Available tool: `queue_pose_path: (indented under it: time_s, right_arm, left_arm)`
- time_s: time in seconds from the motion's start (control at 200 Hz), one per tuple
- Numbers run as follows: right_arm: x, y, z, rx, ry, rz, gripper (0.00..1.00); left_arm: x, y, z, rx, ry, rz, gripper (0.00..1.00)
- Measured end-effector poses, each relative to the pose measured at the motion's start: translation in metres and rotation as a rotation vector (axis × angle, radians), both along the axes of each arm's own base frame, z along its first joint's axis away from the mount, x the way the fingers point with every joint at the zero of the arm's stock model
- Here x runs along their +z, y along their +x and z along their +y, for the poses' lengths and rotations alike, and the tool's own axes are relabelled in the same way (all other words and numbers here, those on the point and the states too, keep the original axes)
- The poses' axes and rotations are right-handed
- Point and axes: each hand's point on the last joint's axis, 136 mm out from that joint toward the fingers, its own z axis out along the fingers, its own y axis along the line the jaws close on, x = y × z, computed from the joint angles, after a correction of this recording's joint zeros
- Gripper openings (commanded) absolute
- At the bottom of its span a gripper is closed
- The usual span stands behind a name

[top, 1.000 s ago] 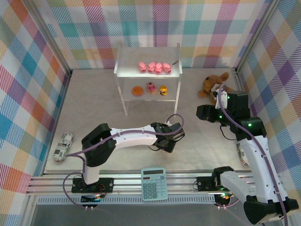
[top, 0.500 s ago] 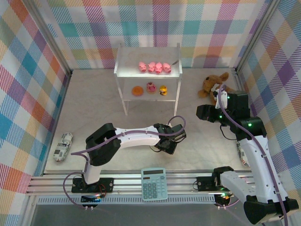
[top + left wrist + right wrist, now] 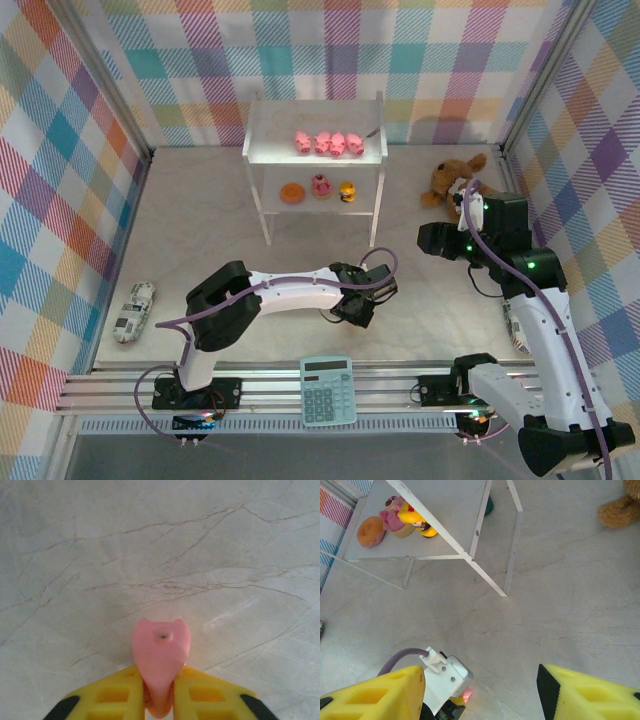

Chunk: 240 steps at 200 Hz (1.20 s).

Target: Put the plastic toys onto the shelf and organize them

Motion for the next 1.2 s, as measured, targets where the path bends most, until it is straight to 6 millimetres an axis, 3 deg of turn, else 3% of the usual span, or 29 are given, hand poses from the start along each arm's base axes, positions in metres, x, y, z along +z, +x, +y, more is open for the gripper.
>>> queue_pose_path:
  time_s: [0.185,0.245,0.325,0.42,0.515,0.665,0.735,0.795,0.96,1.08,1.2]
  right_arm:
    - [0.0,0.001,0.0,-0.002,-0.001,-0.003,0.62]
    - [0.001,0.001,0.0,-0.002,-0.001,-0.005,0.62]
    - [0.0,0.003,0.0,-0.002,-0.001,-0.003,0.62]
    - [-0.001,0.006,0.0,-0.003,-0.002,0.0,0.62]
    - [0.0,0.011,0.001,-0.002,-0.001,-0.002,0.62]
    - [0.005,0.022,0.004,-0.001,0.006,-0.015,0.62]
    - [0.006,0.026,0.005,-0.001,0.008,-0.018,0.62]
    - [0.007,0.03,0.006,0.001,0.01,-0.02,0.62]
    - [0.007,0.037,0.009,0.01,0.018,-0.023,0.62]
    - [0.009,0.043,0.011,0.019,0.025,-0.024,0.62]
    - [0.014,0.046,0.013,0.022,0.03,-0.035,0.62]
  left_arm:
    - [0.007,0.004,0.005,-0.017,0.017,-0.028,0.11]
    - [0.02,0.005,0.01,-0.021,0.021,-0.04,0.11]
    - [0.051,0.011,0.014,-0.024,0.001,-0.075,0.11]
    - [0.111,0.023,0.017,-0.019,-0.072,-0.143,0.12]
    - [0.19,0.045,0.031,0.014,-0.181,-0.248,0.13]
    - [0.322,0.082,0.083,0.109,-0.326,-0.484,0.12]
    - [0.368,0.093,0.111,0.155,-0.344,-0.591,0.13]
    - [0.395,0.098,0.129,0.18,-0.343,-0.661,0.13]
    - [0.425,0.109,0.167,0.226,-0.284,-0.765,0.15]
    - [0.427,0.125,0.187,0.268,-0.236,-0.788,0.16]
    - [0.423,0.146,0.193,0.302,-0.2,-0.787,0.16]
